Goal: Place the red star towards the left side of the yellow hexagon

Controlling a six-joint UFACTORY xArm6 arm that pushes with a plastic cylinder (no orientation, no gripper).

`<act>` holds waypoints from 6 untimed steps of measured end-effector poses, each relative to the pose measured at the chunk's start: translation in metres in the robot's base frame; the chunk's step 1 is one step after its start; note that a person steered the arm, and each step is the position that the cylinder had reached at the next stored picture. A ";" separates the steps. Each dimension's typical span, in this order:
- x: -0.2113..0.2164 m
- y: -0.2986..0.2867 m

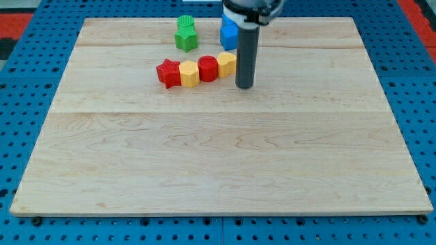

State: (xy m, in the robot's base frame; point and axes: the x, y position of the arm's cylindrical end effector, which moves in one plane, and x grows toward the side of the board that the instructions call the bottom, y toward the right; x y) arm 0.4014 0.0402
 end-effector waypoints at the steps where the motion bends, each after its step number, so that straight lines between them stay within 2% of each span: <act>1: 0.023 -0.070; 3: 0.000 -0.168; 4: 0.000 -0.189; 5: 0.016 -0.176; 6: 0.017 -0.117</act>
State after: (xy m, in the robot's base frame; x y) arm 0.4180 -0.0771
